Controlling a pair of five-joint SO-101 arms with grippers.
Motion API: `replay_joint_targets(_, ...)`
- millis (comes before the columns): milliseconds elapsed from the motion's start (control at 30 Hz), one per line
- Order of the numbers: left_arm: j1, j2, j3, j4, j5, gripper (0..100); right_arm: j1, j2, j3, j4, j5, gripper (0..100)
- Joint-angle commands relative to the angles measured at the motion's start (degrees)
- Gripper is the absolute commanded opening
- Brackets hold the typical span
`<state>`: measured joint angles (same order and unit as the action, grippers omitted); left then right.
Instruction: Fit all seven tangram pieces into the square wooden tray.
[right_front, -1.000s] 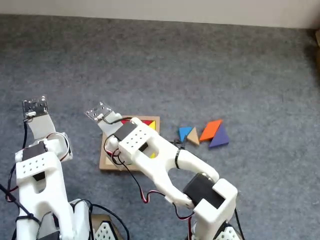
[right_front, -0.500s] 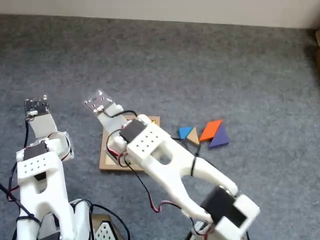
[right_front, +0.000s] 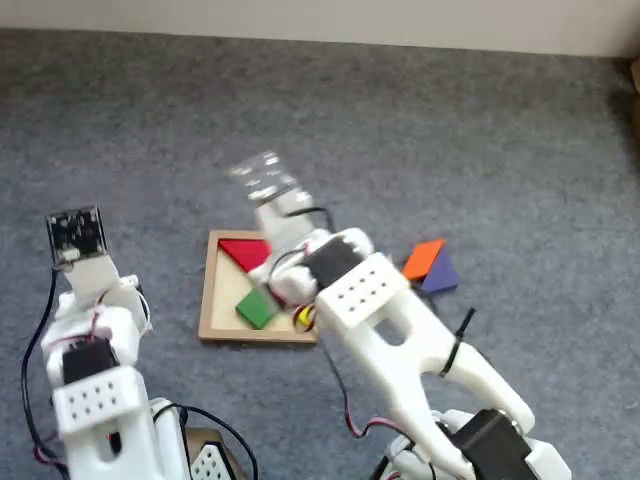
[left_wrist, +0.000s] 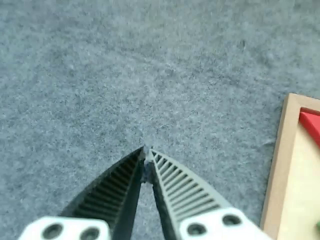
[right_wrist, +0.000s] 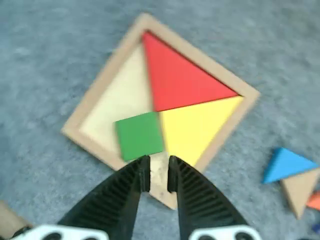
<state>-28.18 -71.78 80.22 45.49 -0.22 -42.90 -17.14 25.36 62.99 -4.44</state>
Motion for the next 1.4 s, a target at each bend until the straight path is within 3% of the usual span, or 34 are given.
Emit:
replay_joint_targets(0, 1.7, -10.9, 2.9, -0.4, 0.5, 2, 5.6, -2.9, -0.6, 0.2, -1.9, 6.3)
replay_joint_targets(233, 1.8, -26.4, 5.8, 8.8, 0.4, 2, 12.0, -0.2, -0.5, 0.1, -4.8, 6.8)
replay_joint_targets(367, 2.9, -33.1, 7.3, 11.7, 0.4, 2, 16.3, 5.3, -1.0, 0.0, -4.7, 16.6)
replay_joint_targets(467, 5.0, -32.9, 7.5, 12.0, 0.3, 2, 19.8, 9.1, -1.0, 0.0, -4.7, 21.4)
replay_joint_targets(667, 8.2, -32.7, 8.1, 12.1, 0.3, 2, 22.6, 13.9, -1.1, -1.3, -4.8, 21.4)
replay_joint_targets(1033, 26.9, -32.6, 17.0, 12.0, 0.2, 2, 27.6, 14.5, -0.7, -3.9, -10.4, 21.7)
replay_joint_targets(1167, 27.5, -32.4, 17.0, 12.2, 0.3, 1, 27.6, 14.5, -0.7, -4.0, -9.1, 21.7)
replay_joint_targets(1367, 27.5, -32.5, 17.0, 20.0, 0.3, 1, 27.6, 14.7, -0.5, -10.7, -6.0, 21.7)
